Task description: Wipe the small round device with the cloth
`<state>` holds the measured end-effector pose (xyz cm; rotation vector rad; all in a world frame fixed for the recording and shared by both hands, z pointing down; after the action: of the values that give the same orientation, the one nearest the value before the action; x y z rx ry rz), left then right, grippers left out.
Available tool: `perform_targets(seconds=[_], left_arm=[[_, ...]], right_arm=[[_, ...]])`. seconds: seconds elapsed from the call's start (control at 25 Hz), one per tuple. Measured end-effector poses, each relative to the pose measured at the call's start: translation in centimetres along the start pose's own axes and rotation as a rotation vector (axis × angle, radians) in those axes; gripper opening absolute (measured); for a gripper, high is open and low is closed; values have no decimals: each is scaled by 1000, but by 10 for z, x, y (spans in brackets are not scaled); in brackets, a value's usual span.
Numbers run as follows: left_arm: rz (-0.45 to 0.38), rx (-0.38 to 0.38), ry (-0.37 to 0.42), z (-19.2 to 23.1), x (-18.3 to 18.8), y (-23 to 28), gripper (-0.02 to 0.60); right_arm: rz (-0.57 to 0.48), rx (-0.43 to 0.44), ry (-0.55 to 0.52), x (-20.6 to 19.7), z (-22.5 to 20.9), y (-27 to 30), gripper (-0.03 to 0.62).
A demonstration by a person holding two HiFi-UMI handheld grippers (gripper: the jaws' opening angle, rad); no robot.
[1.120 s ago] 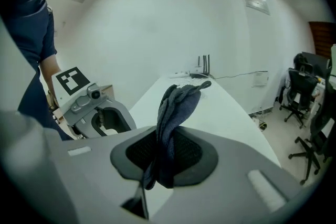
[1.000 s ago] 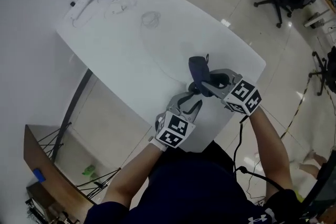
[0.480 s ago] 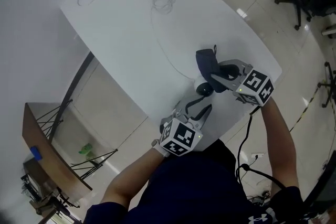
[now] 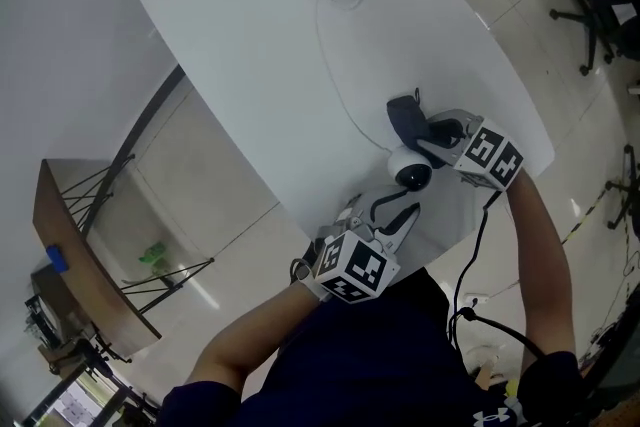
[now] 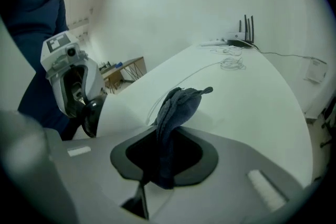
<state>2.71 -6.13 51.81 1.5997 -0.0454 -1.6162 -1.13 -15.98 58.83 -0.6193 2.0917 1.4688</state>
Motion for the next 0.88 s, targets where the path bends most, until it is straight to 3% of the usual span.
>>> perform_targets(seconds=[0.2,0.56,0.88], left_arm=[[-1,14,55,-2,1,-1,112],[-30,40,119,-5,10,-9,115],[5,44,172,-10,11,-1,126]], right_arm=[[94,-43,-103,-6,1,13,78],[-51,-121,-94,29,24,-39,80],[-108,-85,-245,71,75,-83,80]])
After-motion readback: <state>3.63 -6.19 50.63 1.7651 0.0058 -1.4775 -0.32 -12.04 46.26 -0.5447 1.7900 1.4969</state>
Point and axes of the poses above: the fingertips, and each gripper's own axes: y forward along the fingers, z to its left, x out of its top, the point moved 1 cm from there along -y, backward along the fingers, and after that the axes turned 2 degrees about y, right-handed, at the moved point
